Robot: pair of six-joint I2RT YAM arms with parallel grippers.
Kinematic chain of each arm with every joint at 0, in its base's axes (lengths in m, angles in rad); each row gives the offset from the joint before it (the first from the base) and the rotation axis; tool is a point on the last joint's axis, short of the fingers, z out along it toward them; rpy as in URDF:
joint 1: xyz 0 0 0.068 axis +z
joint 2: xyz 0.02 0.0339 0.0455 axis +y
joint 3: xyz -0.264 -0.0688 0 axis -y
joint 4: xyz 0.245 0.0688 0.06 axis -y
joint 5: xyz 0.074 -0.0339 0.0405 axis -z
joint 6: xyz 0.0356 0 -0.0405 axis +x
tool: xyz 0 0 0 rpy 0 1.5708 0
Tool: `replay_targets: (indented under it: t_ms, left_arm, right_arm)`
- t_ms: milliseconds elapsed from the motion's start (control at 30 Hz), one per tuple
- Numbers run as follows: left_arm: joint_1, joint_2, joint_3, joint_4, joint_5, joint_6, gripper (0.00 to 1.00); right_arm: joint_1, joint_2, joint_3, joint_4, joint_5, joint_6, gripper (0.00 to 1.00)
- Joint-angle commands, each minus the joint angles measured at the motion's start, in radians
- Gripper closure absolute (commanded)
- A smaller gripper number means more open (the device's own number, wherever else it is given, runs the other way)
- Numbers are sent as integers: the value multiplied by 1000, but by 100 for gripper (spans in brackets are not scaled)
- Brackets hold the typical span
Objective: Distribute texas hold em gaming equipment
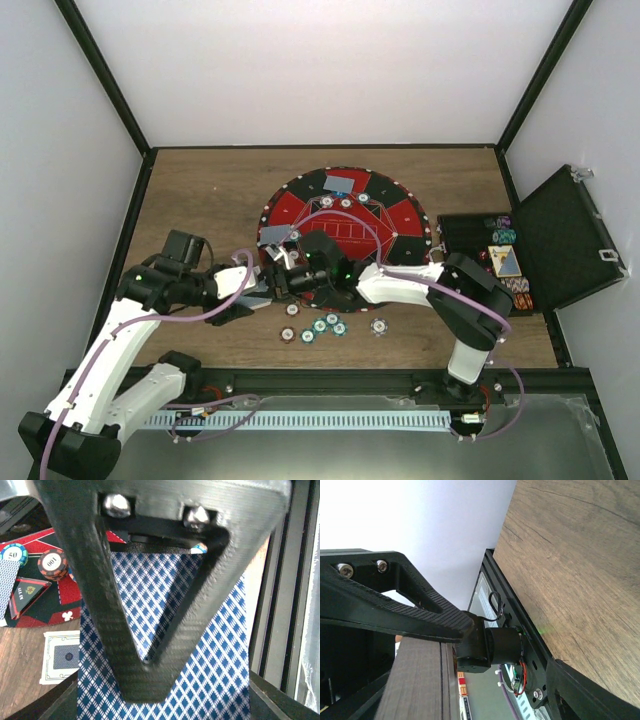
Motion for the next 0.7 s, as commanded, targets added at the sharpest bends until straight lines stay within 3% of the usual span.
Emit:
replay_targets:
  t_ms: [0,233,433,667]
  left_arm:
    - [-3,-16,0,11,24,15,91]
    - [-5,-21,0,9,24,15,92]
    - [-6,-23,-6,12,15,18,92]
    - [-6,-24,-22,24,5,18,92]
  right_arm:
    - [-42,-26,-40,43,-9,20,30]
    - [-73,-87,-97,8,8,2,38]
    - [-73,-142,-110,-36,40,-15,50]
    - [-76,-226,-128,-84,81,-19,80]
